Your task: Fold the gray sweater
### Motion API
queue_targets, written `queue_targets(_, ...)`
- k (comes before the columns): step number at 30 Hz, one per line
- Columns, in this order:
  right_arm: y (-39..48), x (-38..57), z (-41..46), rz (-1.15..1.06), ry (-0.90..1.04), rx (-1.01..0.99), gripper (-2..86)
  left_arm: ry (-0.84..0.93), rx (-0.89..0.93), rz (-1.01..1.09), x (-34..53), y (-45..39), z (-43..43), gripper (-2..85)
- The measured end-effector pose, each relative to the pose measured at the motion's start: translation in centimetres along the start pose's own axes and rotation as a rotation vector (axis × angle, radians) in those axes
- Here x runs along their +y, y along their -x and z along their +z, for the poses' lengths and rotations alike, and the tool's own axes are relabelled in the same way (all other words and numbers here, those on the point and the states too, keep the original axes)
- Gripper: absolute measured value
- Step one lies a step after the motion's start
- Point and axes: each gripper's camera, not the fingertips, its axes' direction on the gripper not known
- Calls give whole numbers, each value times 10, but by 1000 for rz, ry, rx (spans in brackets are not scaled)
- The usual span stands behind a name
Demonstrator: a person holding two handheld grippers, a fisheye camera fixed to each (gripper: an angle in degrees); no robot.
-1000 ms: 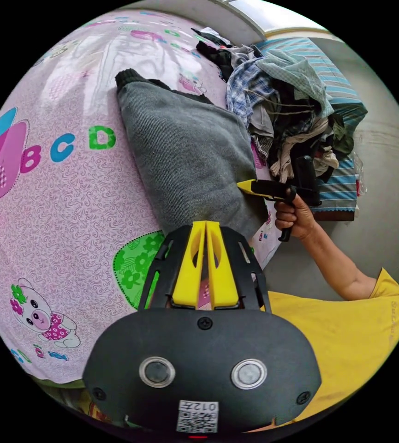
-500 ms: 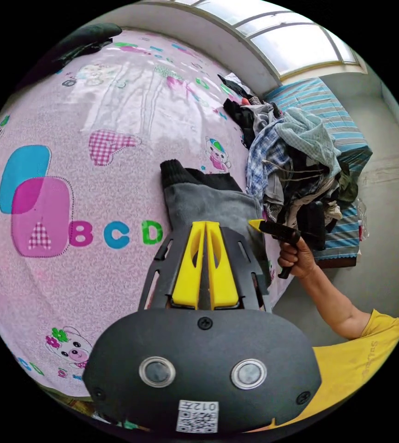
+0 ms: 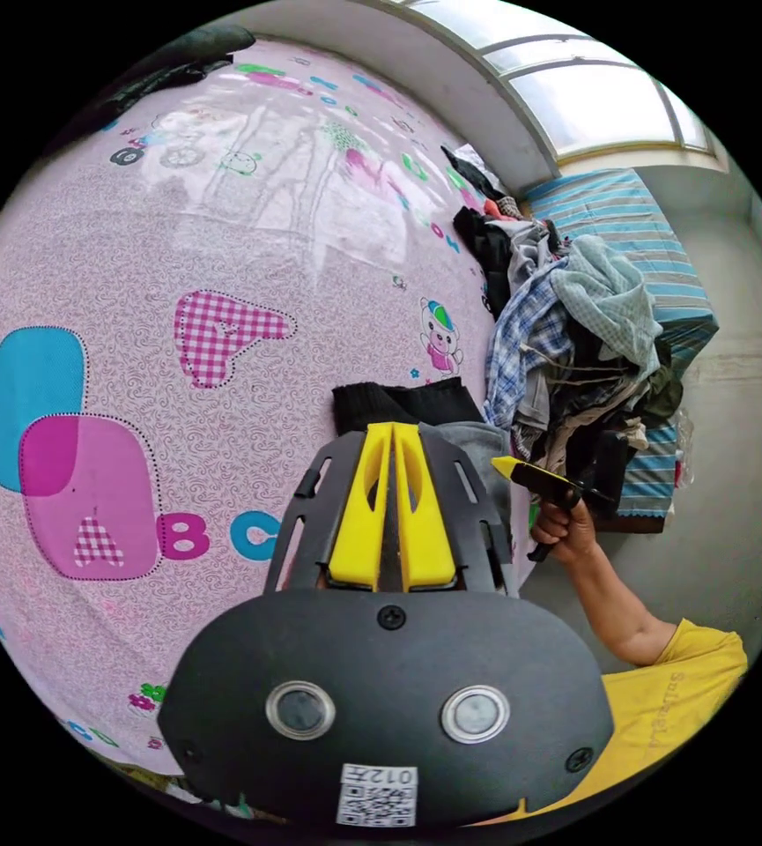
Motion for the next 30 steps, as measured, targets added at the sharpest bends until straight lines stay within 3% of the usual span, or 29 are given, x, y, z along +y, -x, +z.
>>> queue_targets(5,-6,-35,22,36,79,122,-1,138,-98,30,-8,8,26,4)
queue_targets(9,18,-50,23,-109,49,126,-1,28,-50,25,-7,7,2,5)
queue_targets(12,9,-67,53,-111,206,224,-1,70,-86,42,-15,3,5,6)
queue_targets(14,3,-72,42,-88,160,186,1,37,-115,21,-14,5,-5,7)
queue_targets(20,-16,-27,-51,-89,-21,144,12,-15,45,2,45,25,-49,24)
queue_targets(30,-119,87,-76,149,85,-146,173,159,247,-126,161,66,1,116)
